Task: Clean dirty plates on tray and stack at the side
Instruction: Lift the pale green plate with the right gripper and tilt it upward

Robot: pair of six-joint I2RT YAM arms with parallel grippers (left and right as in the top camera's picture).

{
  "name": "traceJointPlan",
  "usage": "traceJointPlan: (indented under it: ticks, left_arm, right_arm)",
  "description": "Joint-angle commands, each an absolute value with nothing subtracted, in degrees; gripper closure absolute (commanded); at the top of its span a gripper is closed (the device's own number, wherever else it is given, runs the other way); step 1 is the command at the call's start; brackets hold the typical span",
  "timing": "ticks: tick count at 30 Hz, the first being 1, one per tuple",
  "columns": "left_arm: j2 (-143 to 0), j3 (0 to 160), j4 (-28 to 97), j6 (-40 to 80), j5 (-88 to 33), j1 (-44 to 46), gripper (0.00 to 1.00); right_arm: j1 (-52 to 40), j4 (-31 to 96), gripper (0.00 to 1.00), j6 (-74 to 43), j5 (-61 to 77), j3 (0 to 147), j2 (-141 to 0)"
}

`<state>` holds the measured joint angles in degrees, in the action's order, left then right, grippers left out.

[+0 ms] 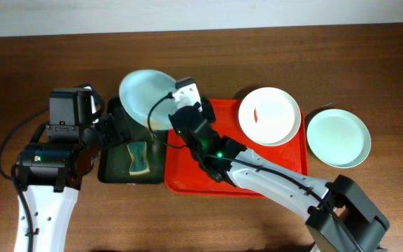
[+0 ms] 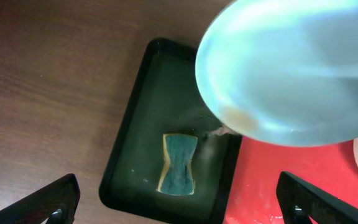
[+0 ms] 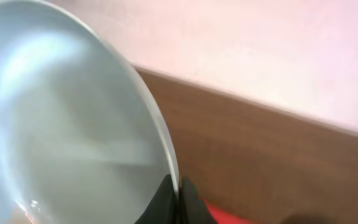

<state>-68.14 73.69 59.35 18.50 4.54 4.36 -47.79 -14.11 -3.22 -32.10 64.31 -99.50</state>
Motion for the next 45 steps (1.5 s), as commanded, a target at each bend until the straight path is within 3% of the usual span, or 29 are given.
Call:
traceJointPlan:
  ticks: [1, 6, 23, 45]
  left_arm:
    - [-67.4, 74.2, 59.3, 19.3, 4.3, 4.3, 0.01]
    - [-67.4, 74.2, 59.3, 19.3, 4.3, 4.3, 0.01]
    - [-67.4, 74.2, 59.3, 19.3, 4.3, 4.3, 0.01]
    - [-67.4, 74.2, 59.3, 19.3, 4.3, 4.3, 0.01]
  right_arm:
    - [-49.5, -20.7, 0.96, 15.7, -33.7, 65.2, -99.7]
    - [-50.3, -31.7, 0.96, 33.9, -33.7, 65.2, -99.7]
    - [-54.9, -59.6, 0.96, 61.6, -33.7, 65.2, -99.7]
    - [-55.1, -58.8, 0.96, 58.8, -41.2, 65.2, -99.7]
